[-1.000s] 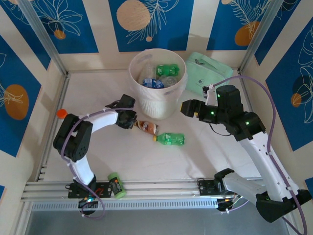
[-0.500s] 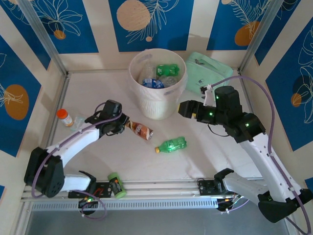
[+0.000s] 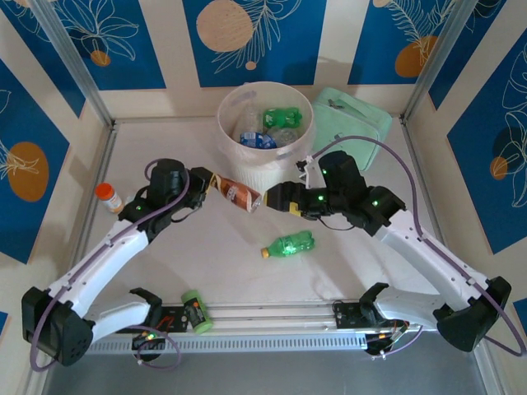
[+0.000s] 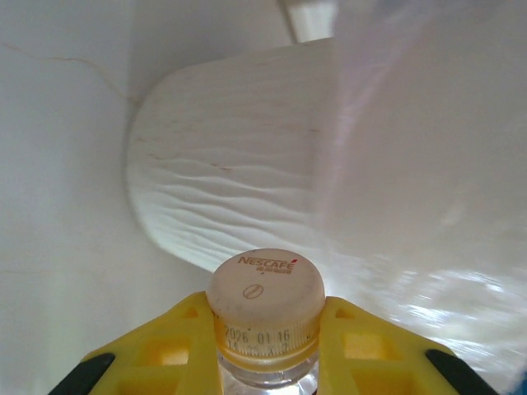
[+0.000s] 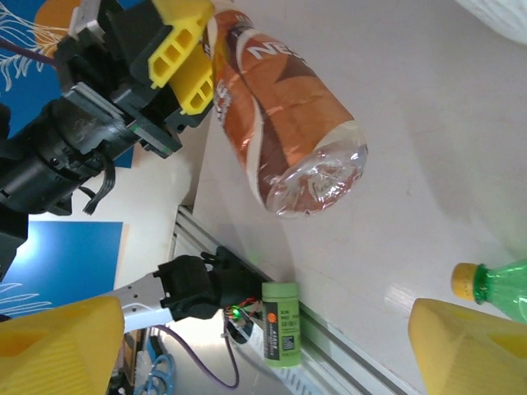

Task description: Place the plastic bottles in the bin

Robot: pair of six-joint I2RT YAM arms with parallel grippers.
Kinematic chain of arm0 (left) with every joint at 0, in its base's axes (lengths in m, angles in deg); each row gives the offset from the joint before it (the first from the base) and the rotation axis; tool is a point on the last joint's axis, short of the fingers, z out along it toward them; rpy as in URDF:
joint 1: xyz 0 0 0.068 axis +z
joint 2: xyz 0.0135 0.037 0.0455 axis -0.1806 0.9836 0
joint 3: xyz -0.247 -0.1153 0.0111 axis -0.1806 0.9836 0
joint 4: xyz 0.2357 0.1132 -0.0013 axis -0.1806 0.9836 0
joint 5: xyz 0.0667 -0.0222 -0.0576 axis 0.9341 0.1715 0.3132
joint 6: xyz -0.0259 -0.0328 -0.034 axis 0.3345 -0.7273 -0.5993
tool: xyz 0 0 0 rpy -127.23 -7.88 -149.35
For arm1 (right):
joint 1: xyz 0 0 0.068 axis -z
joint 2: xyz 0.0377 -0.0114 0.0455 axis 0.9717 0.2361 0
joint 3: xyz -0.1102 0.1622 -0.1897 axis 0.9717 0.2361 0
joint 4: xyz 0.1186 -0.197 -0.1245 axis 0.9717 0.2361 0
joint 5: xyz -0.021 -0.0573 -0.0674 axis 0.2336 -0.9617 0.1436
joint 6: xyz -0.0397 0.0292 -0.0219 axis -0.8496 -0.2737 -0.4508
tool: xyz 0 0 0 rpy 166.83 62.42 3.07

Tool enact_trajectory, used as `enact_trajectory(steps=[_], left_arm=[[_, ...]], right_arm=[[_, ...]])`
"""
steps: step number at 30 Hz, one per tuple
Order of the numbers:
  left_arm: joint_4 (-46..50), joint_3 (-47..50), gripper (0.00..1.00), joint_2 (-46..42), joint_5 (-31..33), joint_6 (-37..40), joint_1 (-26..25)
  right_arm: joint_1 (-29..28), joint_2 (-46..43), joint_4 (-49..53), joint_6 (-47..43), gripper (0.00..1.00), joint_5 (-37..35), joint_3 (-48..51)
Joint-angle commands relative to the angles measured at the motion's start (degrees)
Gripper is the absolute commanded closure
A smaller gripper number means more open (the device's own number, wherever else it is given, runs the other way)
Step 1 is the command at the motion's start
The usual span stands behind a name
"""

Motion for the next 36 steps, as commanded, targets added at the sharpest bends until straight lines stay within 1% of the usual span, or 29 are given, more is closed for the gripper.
enact_trajectory(steps=[1, 5, 8, 13, 23, 27, 31, 32, 33, 34, 35, 36], left_arm=[[-4.2, -3.6, 0.96, -0.9, -3.1, 0.2, 0.4], [-11.8, -3.1, 0.97, -1.1, -5.7, -2.2, 0.4], [-16.9, -2.8, 0.97, -0.8, -7.4, -3.6, 0.4], [-22.7, -1.0, 0.97, -0.6, -8.4, -7.2, 0.4], [-24.9, 0.4, 0.97, -0.1, -9.1, -9.8, 0.4], [-24.8, 0.6, 0.97, -0.2, -9.1, -9.7, 0.4], [-24.3, 0.7, 0.97, -0.3, -9.4, -9.5, 0.4], [-24.1, 0.9, 0.95, -0.3, -9.4, -9.4, 0.4], [-24.4, 1.0, 0.86, -0.4, -9.4, -9.2, 0.4], [-24.5, 1.1, 0.72, -0.5, -9.4, -8.7, 0.4], [-23.9, 0.9, 0.54, -0.6, -9.4, -8.0, 0.4], [-22.8, 0.5, 0.38, -0.7, -9.2, -6.8, 0.5]], right_arm=[[0.1, 2.2, -4.4, 1.4, 0.07, 3.5, -3.0], [0.6, 6.4, -4.0, 0.4, 0.07, 3.4, -6.5], [1.8, 7.7, -6.5, 0.9, 0.08, 4.8, -7.2], [3.1, 9.3, -9.4, 1.6, 0.12, 7.2, -8.5], [4.2, 11.3, -11.6, 1.9, 0.26, 7.3, -10.9], [4.4, 12.0, -11.9, 1.8, 0.33, 7.7, -11.8], [4.7, 12.1, -11.8, 1.4, 0.38, 7.6, -12.6], [4.8, 12.1, -11.7, 1.4, 0.39, 7.6, -12.8], [4.9, 12.2, -11.6, 1.4, 0.39, 7.7, -13.0], [5.0, 12.2, -11.5, 1.2, 0.39, 7.7, -13.3], [5.2, 12.2, -11.3, 1.0, 0.40, 7.6, -13.7], [5.5, 12.3, -11.1, 0.8, 0.40, 7.5, -14.3]])
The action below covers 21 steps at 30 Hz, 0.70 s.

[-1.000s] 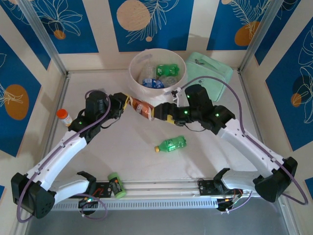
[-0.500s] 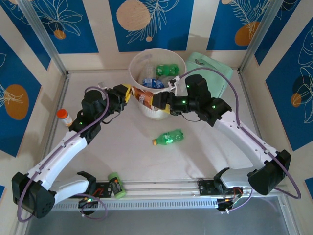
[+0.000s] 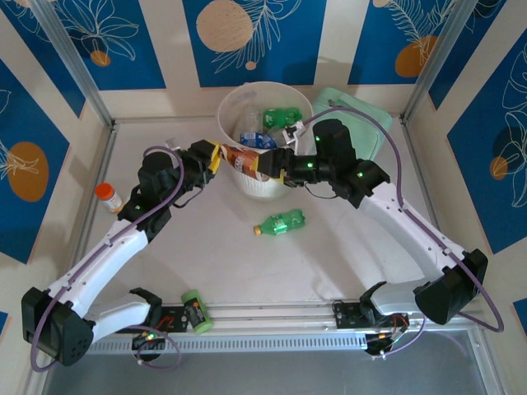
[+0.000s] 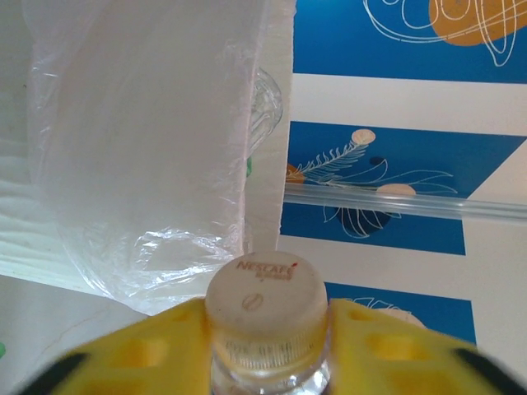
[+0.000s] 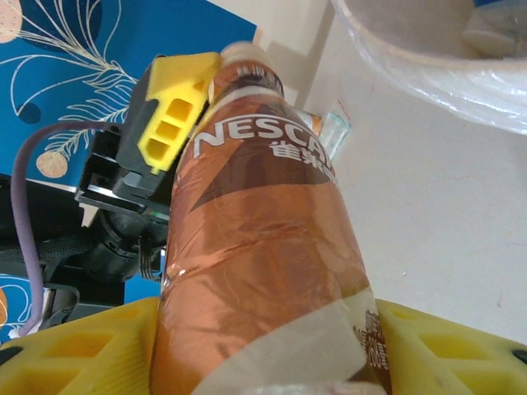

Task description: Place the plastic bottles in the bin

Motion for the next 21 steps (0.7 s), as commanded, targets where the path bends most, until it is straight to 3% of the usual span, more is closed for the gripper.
enact_trajectory(steps=[1, 2, 4, 8, 11, 21], left_arm=[[0.9, -0.5, 0.21, -1.1, -1.9, 3.6, 0.5], [3.1, -1.8, 0.01, -1.1, -2.1, 6.2, 0.8], [10.6, -6.0, 0.00, -1.0, -2.9, 13.5, 1.7], [30.0, -16.2, 0.00, -0.8, 2.1, 31.3, 1.9], [34.2, -17.2, 0.00, -1.8, 3.7, 38.3, 1.9], [36.4, -10.5, 0.08, -3.4, -2.2, 42.6, 1.9]], right_arm=[[1.3, 0.7, 0.1, -0.9, 0.40, -0.1, -3.6], [1.8, 0.9, 0.4, -1.2, 0.40, -0.1, -4.5], [3.1, 1.4, 0.8, -1.5, 0.41, -0.1, -6.4], [5.7, 3.5, 3.4, -3.3, 0.42, -2.8, -11.8], [8.4, 6.0, 4.6, -3.9, 0.42, -4.1, -16.3], [16.9, 21.4, 11.9, -7.3, 0.43, -0.2, -35.1]])
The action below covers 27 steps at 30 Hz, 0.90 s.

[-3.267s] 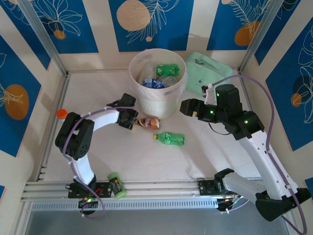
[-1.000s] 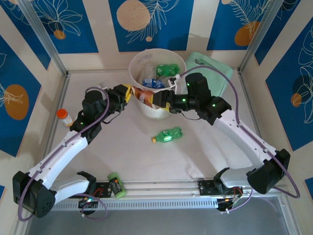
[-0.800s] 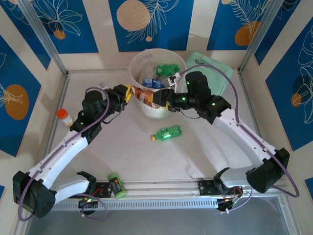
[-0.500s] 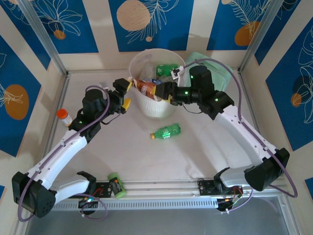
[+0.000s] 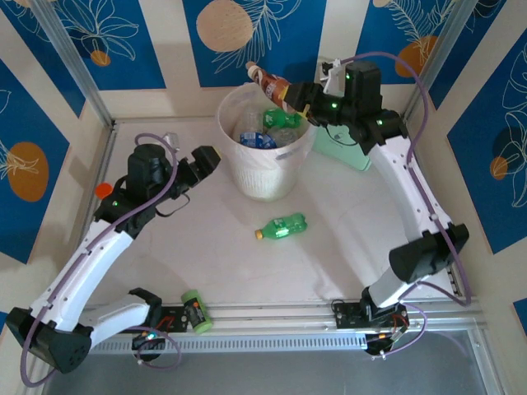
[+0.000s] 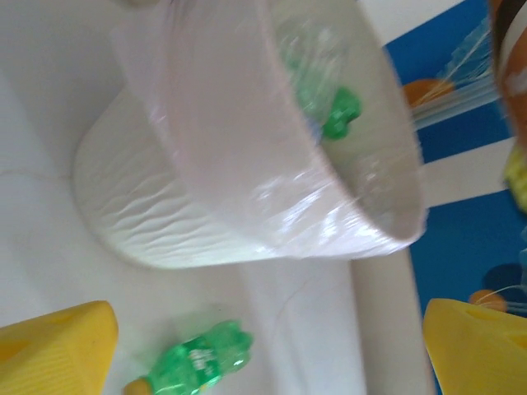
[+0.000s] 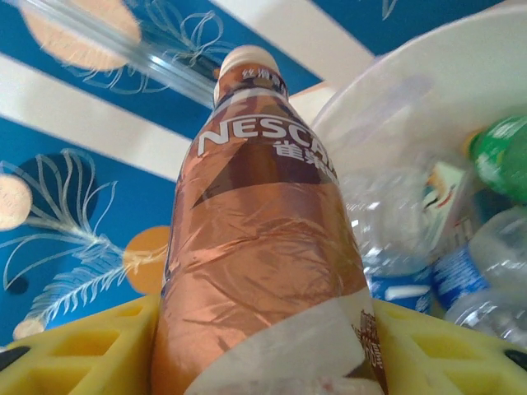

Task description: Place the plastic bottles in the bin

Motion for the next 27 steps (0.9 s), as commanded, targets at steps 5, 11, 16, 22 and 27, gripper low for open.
enact_trajectory(steps=[5, 11, 16, 22, 27], left_arm=[[3.4, 3.8, 0.12, -1.5, -1.7, 4.2, 0.5], [3.0, 4.5, 0.16, -0.3, -2.3, 4.8, 0.5], [2.1, 5.2, 0.16, 0.2, -2.7, 4.4, 0.5], [1.3, 7.0, 0.17, -0.2, -3.2, 4.2, 0.5], [-1.9, 9.8, 0.24, 0.4, -5.3, 3.5, 0.1]], right_arm=[[2.4, 10.8, 12.1, -6.1, 0.46, 4.7, -15.2], [2.9, 18.7, 20.2, -9.6, 0.43, 6.5, -27.0], [4.0, 25.4, 26.4, -9.7, 0.25, 6.1, -36.7], [5.7, 25.9, 27.2, -8.4, 0.17, 4.8, -39.1], [5.7, 22.2, 26.2, -9.2, 0.21, 4.0, -35.7]])
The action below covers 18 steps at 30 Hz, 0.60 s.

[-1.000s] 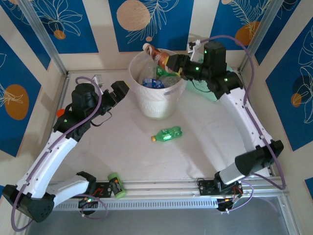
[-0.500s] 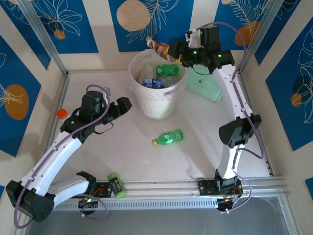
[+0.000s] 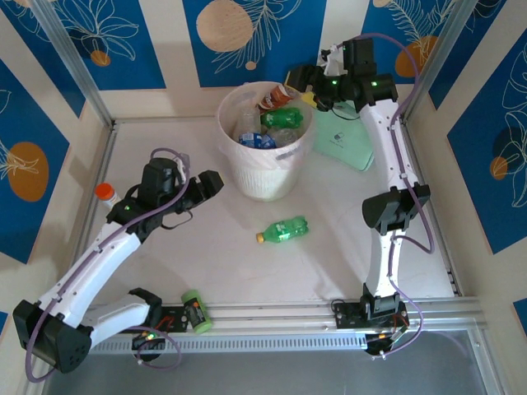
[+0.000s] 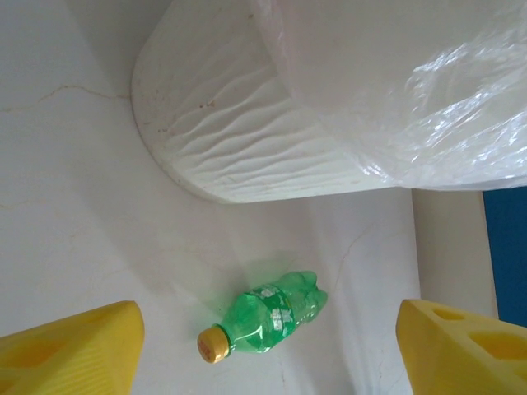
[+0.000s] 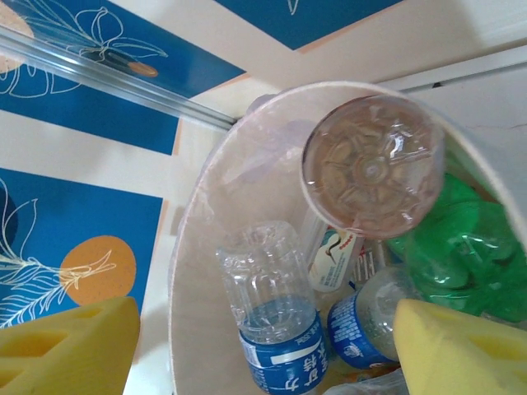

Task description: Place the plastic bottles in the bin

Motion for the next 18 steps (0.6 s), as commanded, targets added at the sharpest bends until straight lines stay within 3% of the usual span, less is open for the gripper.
enact_trajectory(steps=[1, 3, 5, 7, 18], left_arm=[[-3.4, 1.7, 0.26, 0.5, -2.4, 0.2, -0.2], [-3.9, 2.5, 0.28, 1.2, -2.4, 0.0, -1.0], [-4.3, 2.9, 0.31, 1.6, -2.6, -0.4, -1.7], [-4.9, 3.3, 0.32, 1.5, -2.4, -0.9, -2.1], [-6.4, 6.6, 0.35, 1.7, -2.4, -2.4, -3.9]], right_arm=[[-0.3, -4.6, 0.4, -0.8, 0.21, -0.5, 2.1], [-0.4, -5.7, -0.7, -1.0, 0.29, -1.6, 3.5], [-0.4, -5.4, -1.0, -0.8, 0.45, -2.1, 2.9], [-0.5, -4.7, -1.7, -0.5, 0.51, -2.7, 2.1], [-1.7, 6.4, -1.5, -1.5, 0.54, -4.7, -10.4]])
